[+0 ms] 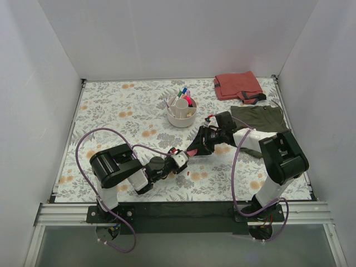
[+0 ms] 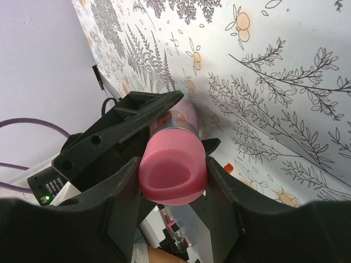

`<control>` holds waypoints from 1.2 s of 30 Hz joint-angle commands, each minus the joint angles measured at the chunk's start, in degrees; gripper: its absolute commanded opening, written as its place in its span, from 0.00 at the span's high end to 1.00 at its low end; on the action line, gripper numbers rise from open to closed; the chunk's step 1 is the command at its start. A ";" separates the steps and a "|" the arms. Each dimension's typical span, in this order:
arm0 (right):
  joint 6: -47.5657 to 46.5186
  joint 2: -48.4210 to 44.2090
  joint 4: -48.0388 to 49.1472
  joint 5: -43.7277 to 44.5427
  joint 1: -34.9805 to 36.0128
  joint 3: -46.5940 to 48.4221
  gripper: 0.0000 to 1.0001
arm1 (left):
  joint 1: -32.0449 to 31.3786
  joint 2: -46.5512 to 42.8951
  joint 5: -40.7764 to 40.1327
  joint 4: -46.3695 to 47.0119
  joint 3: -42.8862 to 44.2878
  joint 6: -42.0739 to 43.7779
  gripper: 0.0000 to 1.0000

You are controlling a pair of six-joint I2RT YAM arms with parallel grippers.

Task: Sort the stationery into containers
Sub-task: Close the pen cap on the pen.

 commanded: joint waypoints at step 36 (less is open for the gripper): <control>-17.91 -1.30 -3.36 -25.63 7.75 8.26 0.01 | -2.33 -9.11 6.35 12.56 -4.08 -5.59 1.00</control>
